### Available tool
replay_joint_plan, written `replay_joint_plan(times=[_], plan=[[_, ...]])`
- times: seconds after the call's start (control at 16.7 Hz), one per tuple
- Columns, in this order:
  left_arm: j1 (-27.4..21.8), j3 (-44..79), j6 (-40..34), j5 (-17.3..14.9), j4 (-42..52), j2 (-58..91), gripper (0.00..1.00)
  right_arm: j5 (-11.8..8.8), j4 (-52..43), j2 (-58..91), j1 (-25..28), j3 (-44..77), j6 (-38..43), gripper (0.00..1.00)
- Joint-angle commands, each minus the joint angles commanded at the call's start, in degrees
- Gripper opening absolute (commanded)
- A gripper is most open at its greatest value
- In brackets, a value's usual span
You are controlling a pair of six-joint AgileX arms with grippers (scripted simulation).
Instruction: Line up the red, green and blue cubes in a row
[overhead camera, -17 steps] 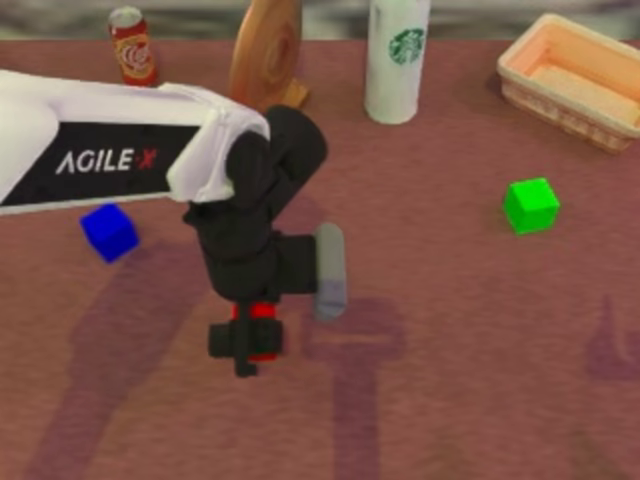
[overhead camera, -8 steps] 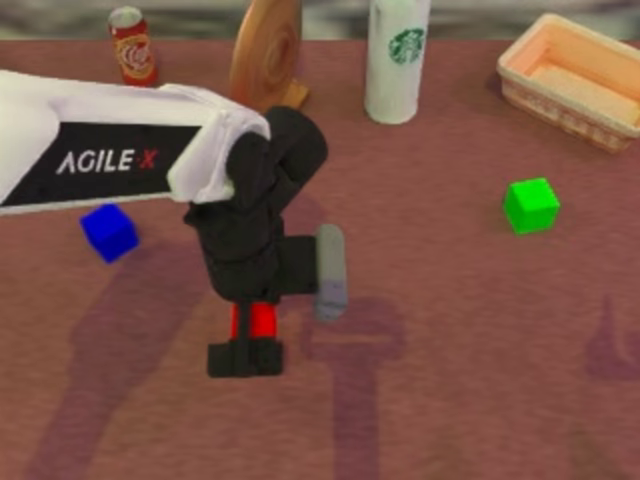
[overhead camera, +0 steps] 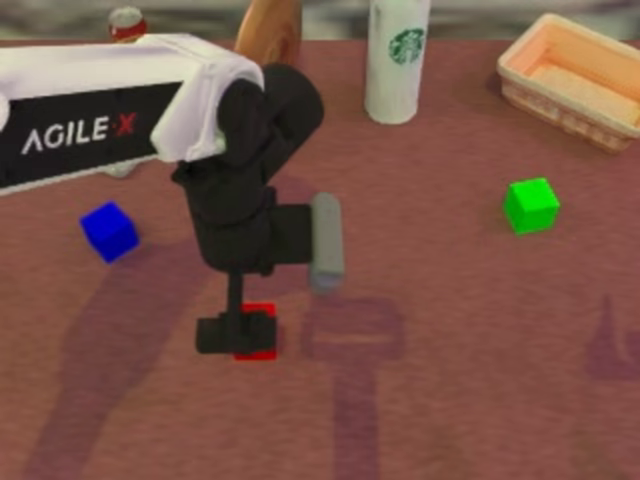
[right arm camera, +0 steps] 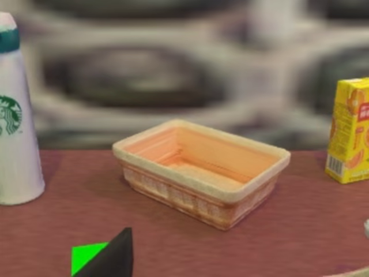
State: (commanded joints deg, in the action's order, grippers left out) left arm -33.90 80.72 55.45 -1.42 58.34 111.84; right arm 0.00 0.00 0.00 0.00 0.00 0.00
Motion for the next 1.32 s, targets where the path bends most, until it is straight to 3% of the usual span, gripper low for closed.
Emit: replay_joint_plan(times=[0.24, 0.72, 1.02, 1.32], plan=[[0.5, 3.4, 0.0, 0.0, 4.9, -2.3, 1.00, 0.0, 0.0, 0.0, 0.0, 0.0, 0.0, 1.00], [2.5, -0.9, -2.0, 0.3, 1.9, -6.9, 1.00, -0.1, -4.2, 5.8, 0.8, 5.8, 0.1, 1.00], [10.0, -14.9, -9.8, 1.0, -7.5, -24.4, 1.00, -0.1, -17.0, 26.7, 2.9, 26.3, 0.2, 1.00], [19.6, -36.3, -22.0, 1.8, -21.4, -51.8, 1.00, 0.2, -34.9, 60.3, 5.7, 55.6, 0.0, 1.00]])
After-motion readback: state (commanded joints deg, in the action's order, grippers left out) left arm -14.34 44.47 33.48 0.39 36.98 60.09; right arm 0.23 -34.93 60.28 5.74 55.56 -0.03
